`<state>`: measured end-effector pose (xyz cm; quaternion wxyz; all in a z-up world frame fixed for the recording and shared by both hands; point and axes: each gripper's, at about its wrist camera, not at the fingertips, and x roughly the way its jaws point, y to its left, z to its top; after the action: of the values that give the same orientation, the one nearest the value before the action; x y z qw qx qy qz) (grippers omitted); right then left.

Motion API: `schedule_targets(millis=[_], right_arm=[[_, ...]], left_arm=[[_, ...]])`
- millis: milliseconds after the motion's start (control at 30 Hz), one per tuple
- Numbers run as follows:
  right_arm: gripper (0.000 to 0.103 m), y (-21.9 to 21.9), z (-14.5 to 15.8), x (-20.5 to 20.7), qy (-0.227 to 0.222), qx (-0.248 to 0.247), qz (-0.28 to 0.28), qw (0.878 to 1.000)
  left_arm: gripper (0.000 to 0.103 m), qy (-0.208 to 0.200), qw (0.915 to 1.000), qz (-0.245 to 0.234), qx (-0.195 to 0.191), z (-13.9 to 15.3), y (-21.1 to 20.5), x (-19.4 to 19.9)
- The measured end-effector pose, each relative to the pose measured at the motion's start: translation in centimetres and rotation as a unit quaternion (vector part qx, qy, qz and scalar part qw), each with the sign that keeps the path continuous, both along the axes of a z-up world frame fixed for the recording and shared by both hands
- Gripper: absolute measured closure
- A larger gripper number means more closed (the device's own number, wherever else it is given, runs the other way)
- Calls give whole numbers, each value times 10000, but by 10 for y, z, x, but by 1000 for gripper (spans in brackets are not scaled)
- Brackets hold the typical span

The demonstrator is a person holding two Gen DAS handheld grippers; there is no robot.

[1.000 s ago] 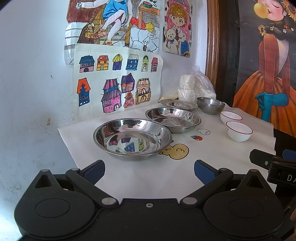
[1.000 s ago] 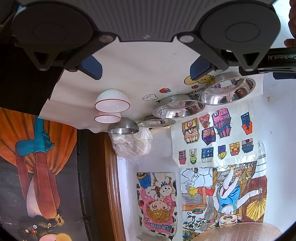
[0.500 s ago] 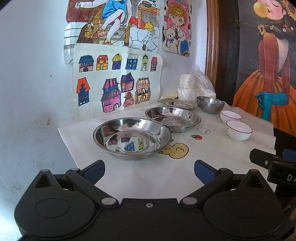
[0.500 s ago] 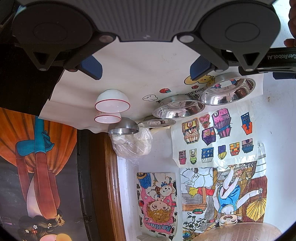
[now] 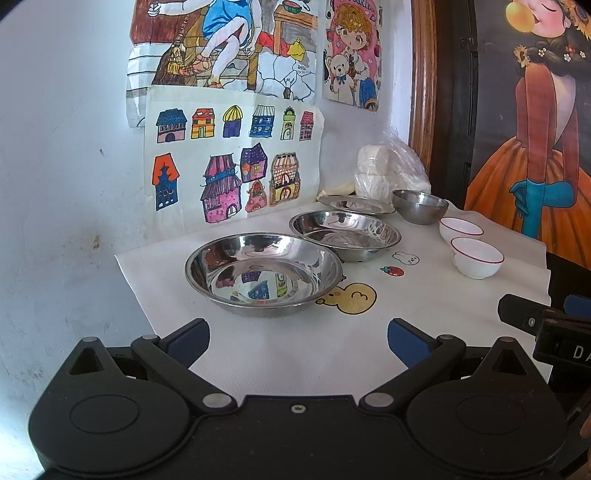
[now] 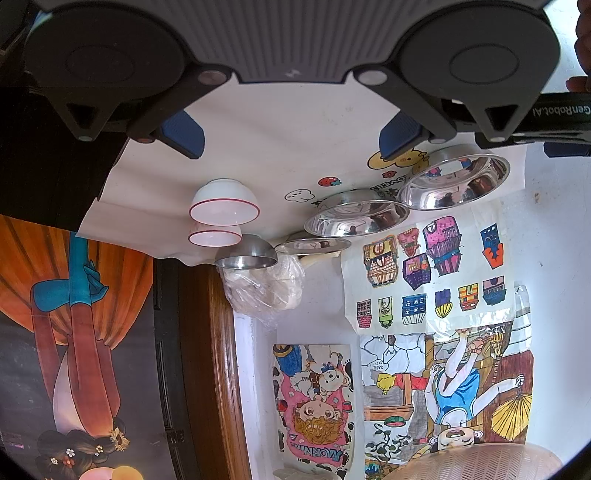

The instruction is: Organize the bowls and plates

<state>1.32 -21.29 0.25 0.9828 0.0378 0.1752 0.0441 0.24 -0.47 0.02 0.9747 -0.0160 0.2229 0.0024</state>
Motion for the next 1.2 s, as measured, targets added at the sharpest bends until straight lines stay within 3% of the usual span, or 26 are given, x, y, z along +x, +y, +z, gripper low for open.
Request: schedule_targets(millis=[1200], right_arm=[[0,-1,1,-9,-32,5,10,10000]], left_arm=[[1,17,10000,-58,-26,-3,1,-6]])
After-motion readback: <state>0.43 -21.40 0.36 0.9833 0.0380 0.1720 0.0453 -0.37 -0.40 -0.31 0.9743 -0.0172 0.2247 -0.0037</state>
